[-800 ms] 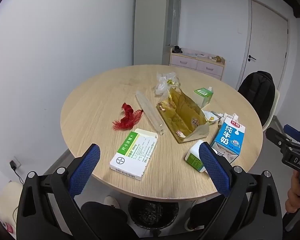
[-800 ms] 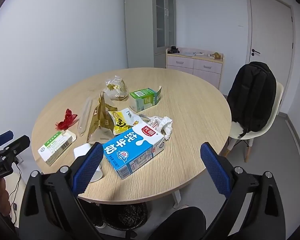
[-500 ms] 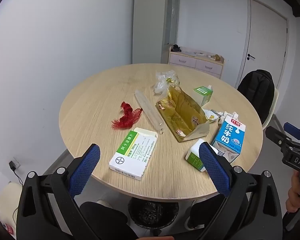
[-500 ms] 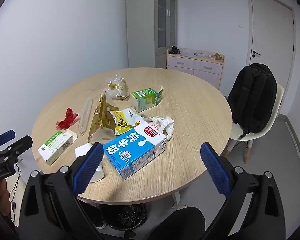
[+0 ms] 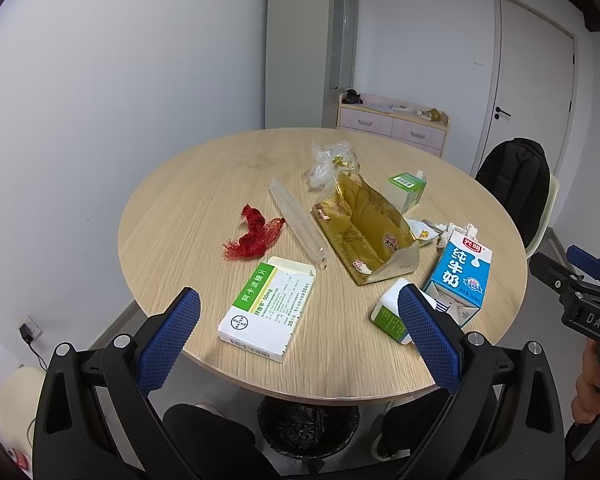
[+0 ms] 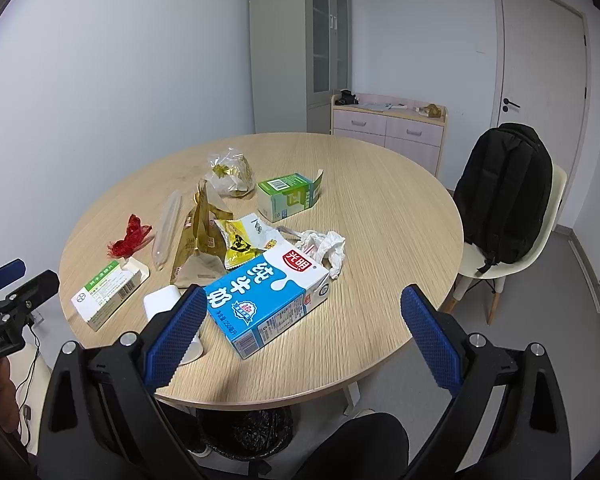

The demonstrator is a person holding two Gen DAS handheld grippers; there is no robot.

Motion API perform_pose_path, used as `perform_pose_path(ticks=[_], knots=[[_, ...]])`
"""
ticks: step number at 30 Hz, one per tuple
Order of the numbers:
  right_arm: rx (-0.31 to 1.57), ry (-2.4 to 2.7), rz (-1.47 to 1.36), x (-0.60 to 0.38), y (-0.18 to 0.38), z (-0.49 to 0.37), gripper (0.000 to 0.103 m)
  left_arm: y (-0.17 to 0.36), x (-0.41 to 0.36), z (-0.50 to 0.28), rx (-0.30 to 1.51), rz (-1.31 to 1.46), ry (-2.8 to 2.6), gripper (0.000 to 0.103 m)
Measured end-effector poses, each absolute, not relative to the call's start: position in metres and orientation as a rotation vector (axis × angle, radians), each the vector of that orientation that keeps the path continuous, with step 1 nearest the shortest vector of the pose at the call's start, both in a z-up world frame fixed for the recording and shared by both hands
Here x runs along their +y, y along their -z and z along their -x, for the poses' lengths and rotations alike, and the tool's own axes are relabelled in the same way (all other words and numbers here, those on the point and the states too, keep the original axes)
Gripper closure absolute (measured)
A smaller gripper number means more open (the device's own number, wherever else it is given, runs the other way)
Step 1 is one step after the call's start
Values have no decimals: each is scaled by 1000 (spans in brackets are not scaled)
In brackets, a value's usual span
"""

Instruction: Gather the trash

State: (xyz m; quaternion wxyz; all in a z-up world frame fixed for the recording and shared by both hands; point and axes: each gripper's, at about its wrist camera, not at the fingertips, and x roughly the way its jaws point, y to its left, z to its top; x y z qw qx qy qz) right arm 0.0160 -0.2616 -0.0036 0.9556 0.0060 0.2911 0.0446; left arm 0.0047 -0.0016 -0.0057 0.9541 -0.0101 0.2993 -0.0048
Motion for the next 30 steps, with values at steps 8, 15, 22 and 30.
perform_pose_path(ticks=[8, 15, 22, 30], knots=[[589, -87, -13, -261, 2, -15, 10, 6, -2, -6, 613, 18, 14, 6], [593, -86, -13, -261, 2, -17, 10, 6, -2, -6, 617, 20, 13, 6], [593, -85, -14, -261, 2, -18, 10, 7, -1, -7, 619, 22, 13, 6], [593, -86, -13, -261, 2, -18, 10, 8, 0, -8, 620, 20, 10, 6]])
